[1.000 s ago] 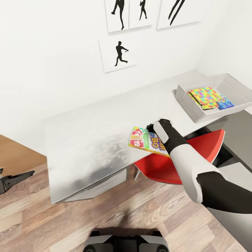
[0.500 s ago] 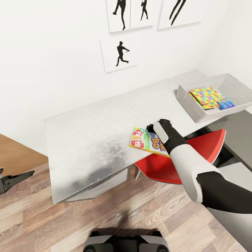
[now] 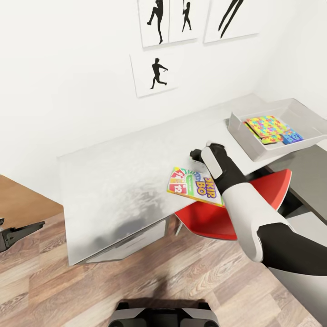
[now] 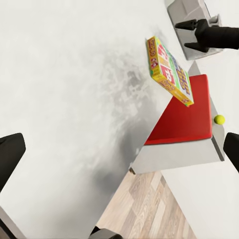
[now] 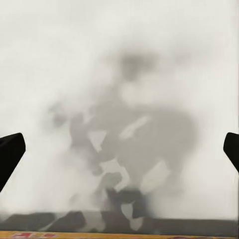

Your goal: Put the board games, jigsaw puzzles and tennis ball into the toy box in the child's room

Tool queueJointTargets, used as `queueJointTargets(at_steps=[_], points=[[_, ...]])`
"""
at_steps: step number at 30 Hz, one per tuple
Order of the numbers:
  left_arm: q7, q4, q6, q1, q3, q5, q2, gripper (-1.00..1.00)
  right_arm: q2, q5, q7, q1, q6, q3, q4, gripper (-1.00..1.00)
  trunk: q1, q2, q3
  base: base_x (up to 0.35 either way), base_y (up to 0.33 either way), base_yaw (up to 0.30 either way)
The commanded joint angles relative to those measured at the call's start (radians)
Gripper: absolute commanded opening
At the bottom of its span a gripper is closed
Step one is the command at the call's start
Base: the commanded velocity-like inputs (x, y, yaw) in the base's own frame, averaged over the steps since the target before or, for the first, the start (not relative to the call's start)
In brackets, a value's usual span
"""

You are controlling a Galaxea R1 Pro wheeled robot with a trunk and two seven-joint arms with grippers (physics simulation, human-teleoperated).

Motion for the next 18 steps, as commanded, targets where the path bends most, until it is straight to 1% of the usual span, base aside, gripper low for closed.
queueJointTargets(at_steps=[1,5,7,10,12,15,16,18], points=[[-0.004,0.0,0.011,0.0,0.0,-0.001,0.0,1.0,-0.001,-0.011,-0.01,-0.002,0.01,0.003,-0.014,1.0,0.001,-0.002,-0.001,0.0,0.0,0.0],[-0.004,0.0,0.011,0.0,0.0,-0.001,0.0,1.0,-0.003,-0.014,-0.01,-0.005,0.071,-0.001,-0.097,1.0,0.001,-0.002,0.0,0.0,0.0,0.0],[-0.004,0.0,0.011,0.0,0.0,-0.001,0.0,1.0,-0.004,-0.017,-0.009,-0.005,0.088,-0.003,-0.12,1.0,0.001,-0.002,0.0,0.0,0.0,0.0],[-0.004,0.0,0.011,0.0,0.0,-0.001,0.001,1.0,-0.008,-0.026,-0.004,-0.001,0.149,-0.015,-0.183,1.0,0.001,-0.002,0.0,0.0,0.0,-0.007],[-0.004,0.0,0.011,0.0,0.0,-0.001,0.001,1.0,-0.012,-0.033,0.0,0.002,0.177,-0.033,-0.21,1.0,0.001,-0.002,0.001,0.0,0.0,-0.036],[-0.004,0.0,0.011,0.0,0.0,-0.001,0.004,1.0,-0.024,-0.052,0.01,0.011,0.217,-0.077,-0.258,1.0,0.001,-0.002,0.004,0.0,0.0,-0.06],[-0.004,0.0,0.011,0.0,0.0,-0.001,0.004,1.0,-0.024,-0.052,0.01,0.011,0.217,-0.077,-0.258,1.0,0.001,-0.002,0.005,0.0,0.0,-0.068],[-0.004,0.001,0.011,0.0,0.0,-0.001,0.007,1.0,-0.035,-0.069,0.02,0.018,0.247,-0.114,-0.299,1.0,0.001,-0.002,0.006,0.0,0.0,-0.078]])
